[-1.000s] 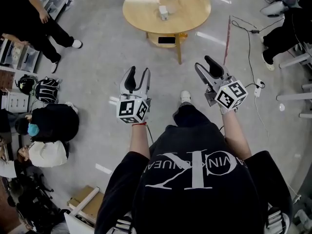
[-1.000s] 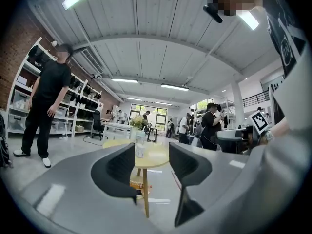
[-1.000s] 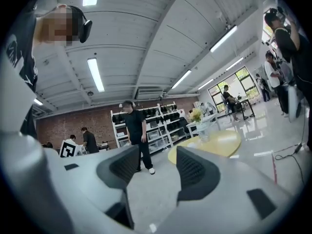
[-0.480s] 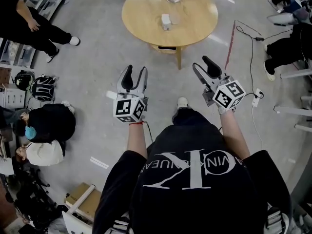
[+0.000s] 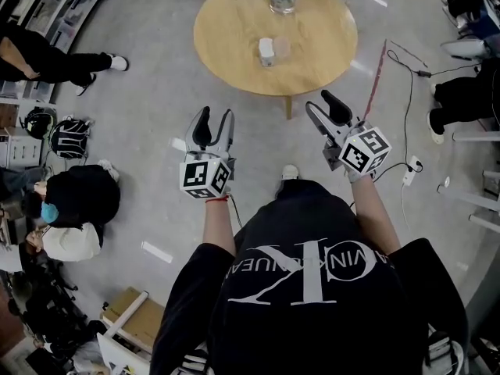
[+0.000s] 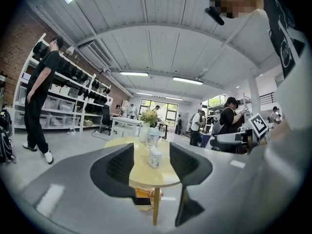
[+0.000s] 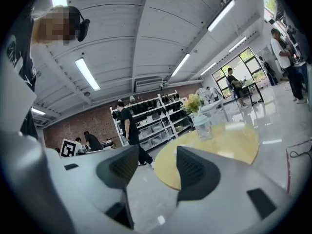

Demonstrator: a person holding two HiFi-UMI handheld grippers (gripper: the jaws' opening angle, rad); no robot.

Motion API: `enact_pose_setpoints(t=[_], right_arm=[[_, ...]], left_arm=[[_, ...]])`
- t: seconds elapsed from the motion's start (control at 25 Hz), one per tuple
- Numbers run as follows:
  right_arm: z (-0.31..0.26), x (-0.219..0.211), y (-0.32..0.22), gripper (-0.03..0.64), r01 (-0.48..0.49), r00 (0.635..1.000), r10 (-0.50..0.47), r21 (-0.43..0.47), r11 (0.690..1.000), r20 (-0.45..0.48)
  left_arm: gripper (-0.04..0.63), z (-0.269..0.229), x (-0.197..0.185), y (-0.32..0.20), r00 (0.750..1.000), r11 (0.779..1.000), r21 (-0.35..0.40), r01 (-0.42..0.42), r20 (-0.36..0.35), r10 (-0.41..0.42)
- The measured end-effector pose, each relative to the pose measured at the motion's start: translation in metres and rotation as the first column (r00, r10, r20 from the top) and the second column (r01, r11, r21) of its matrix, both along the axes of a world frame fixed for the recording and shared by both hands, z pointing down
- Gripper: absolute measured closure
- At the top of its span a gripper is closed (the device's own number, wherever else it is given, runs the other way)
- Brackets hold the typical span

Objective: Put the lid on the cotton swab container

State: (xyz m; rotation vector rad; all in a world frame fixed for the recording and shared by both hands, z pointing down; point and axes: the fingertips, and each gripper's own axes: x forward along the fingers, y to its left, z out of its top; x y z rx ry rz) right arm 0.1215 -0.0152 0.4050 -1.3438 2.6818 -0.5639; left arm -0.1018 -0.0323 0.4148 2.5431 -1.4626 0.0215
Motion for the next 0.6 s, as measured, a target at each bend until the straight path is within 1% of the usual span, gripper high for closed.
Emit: enact_pose_setpoints(t=[0.24, 0.44, 0.6], right_arm=[[0.005, 0.016, -0.031, 0.408, 0.030, 0.999, -0.029, -0.008, 1.000, 0.021], [0.017, 0.020, -0.044, 0.408, 0.041, 0.998, -0.038, -0.043, 0.998, 0.058], [0.027, 0.018, -0.057, 0.408, 0.048, 0.997, -0.043, -0.073, 0.996, 0.070]], left_arm=[[0.374, 0.000, 0.029, -0.021, 1.000, 1.000, 0.013, -0.014, 0.013, 0.014], [0.365, 0.014, 0.049, -0.026, 0.998, 0.999, -0.023, -0.045, 0.040, 0.046], [0.362, 0.023, 0.055, -0.039, 0.997, 0.997, -0.042, -0.066, 0.047, 0.068]])
